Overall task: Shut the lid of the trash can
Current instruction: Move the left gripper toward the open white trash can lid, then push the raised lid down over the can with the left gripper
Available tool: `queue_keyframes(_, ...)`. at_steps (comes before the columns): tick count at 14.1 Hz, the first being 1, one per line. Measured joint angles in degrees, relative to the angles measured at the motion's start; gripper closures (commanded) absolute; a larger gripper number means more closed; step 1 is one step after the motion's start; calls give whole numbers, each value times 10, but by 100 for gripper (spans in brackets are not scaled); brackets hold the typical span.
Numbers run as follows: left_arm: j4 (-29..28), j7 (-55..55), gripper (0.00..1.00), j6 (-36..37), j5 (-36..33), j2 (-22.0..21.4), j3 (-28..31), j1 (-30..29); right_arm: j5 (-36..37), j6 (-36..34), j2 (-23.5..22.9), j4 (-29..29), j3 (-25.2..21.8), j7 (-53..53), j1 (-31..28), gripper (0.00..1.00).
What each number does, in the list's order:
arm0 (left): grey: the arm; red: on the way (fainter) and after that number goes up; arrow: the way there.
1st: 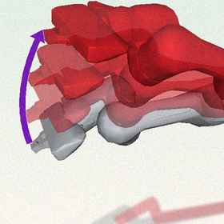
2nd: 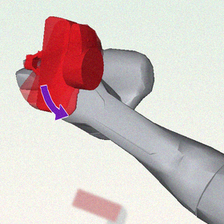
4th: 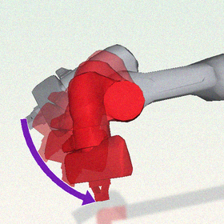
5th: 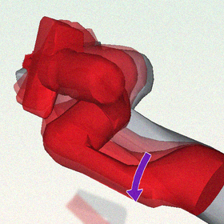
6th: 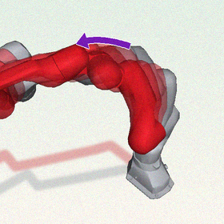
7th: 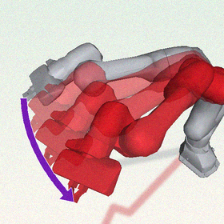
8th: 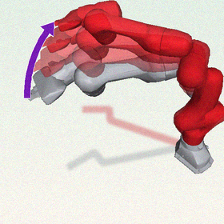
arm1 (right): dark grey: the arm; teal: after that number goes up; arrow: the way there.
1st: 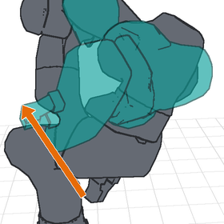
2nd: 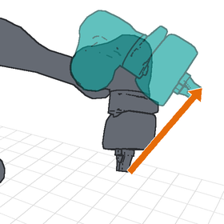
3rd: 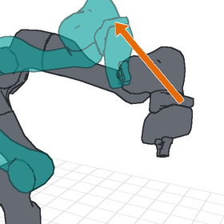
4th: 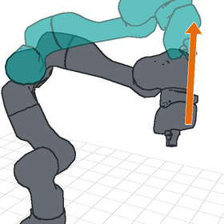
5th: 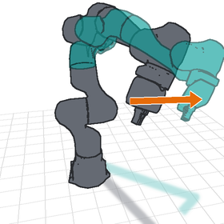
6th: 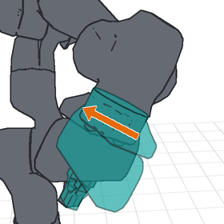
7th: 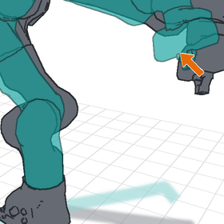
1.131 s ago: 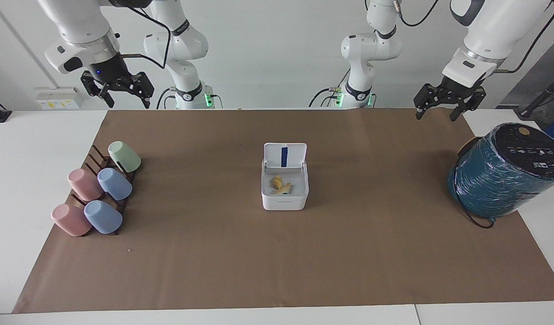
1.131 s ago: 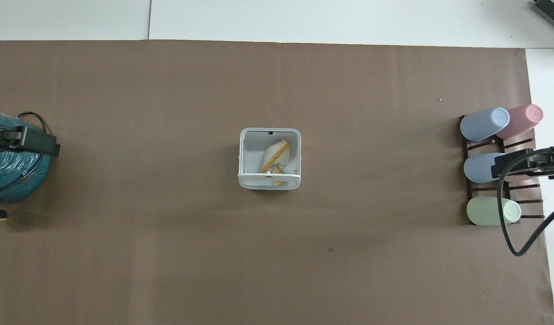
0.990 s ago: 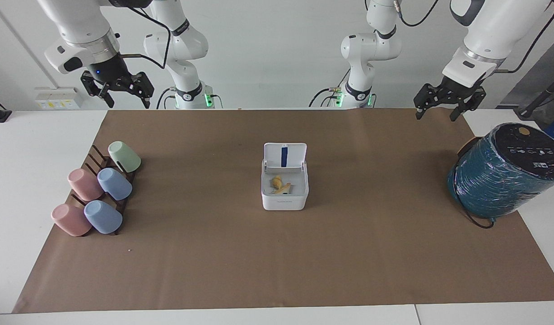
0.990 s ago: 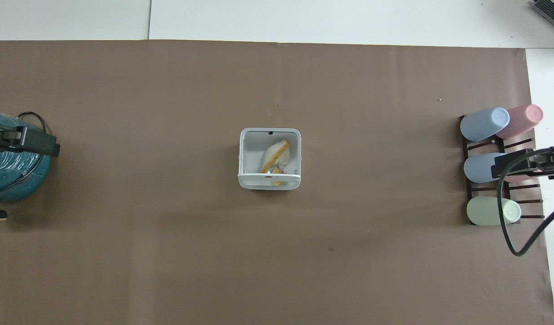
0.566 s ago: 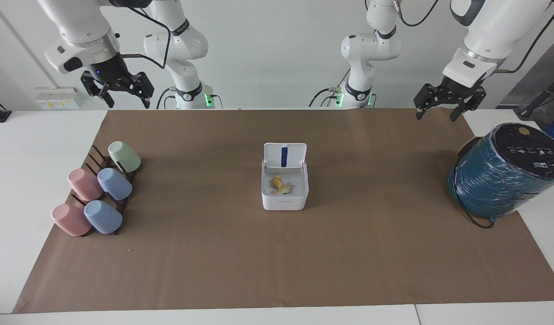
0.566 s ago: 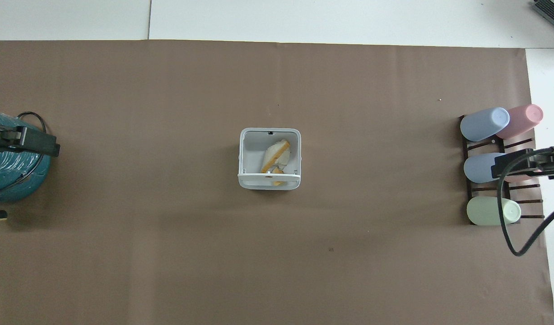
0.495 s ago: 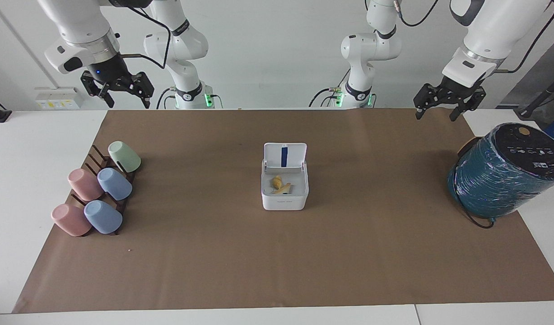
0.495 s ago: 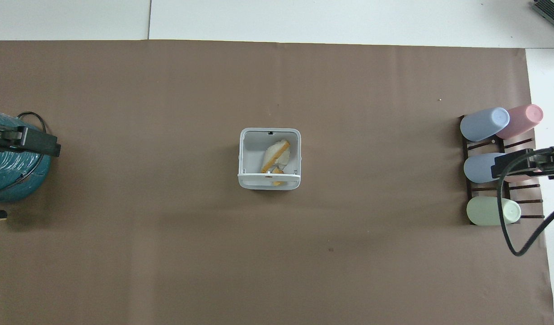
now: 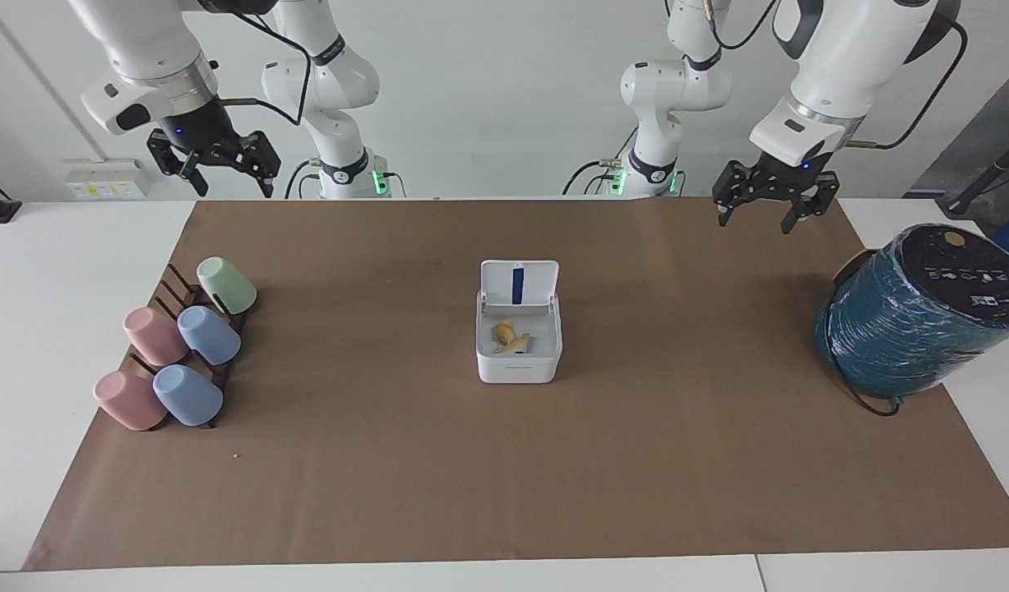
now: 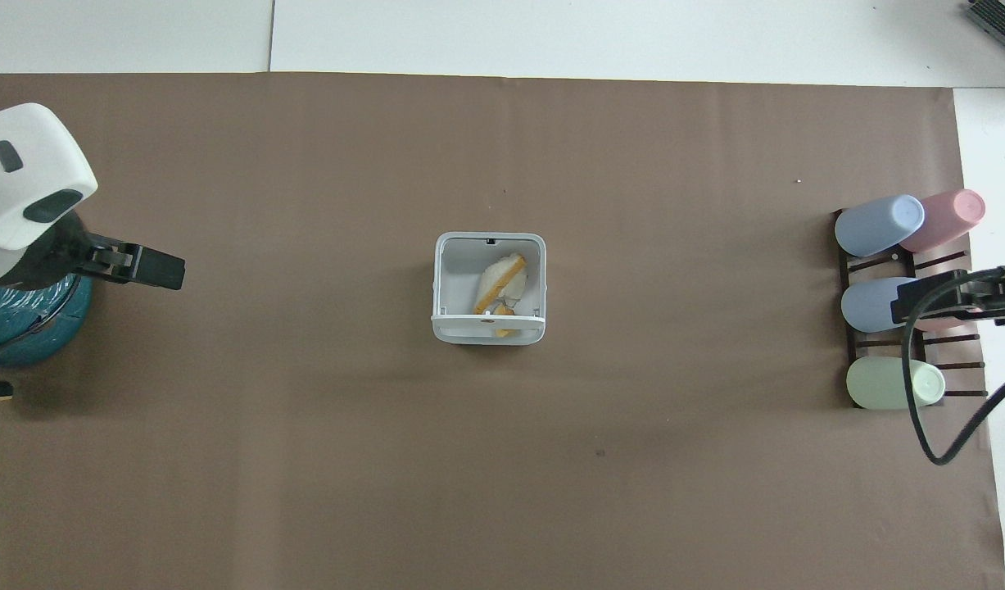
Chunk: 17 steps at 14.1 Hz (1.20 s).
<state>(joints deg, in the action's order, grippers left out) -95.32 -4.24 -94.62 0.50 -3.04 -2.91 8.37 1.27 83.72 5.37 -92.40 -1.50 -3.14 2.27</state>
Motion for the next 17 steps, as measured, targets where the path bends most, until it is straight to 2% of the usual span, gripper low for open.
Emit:
queue_keyframes(4, -85, 55, 0, -96, 0, -34, -2, 66, 0, 0, 0, 0, 0, 0, 0, 0)
queue_keyframes(10, -141, 125, 82, -161, 0, -49, -4, 158, 0, 0, 0, 0, 0, 0, 0, 0)
queue_keyframes(12, -157, 148, 96, -187, 0, -48, -5, 189, 0, 0, 0, 0, 0, 0, 0, 0)
queue_keyframes(14, -169, 181, 100, -209, 0, -46, -4, 218, 0, 0, 0, 0, 0, 0, 0, 0)
queue_keyframes(17, -178, 217, 100, -235, 0, -41, -4, 254, 0, 0, 0, 0, 0, 0, 0, 0)
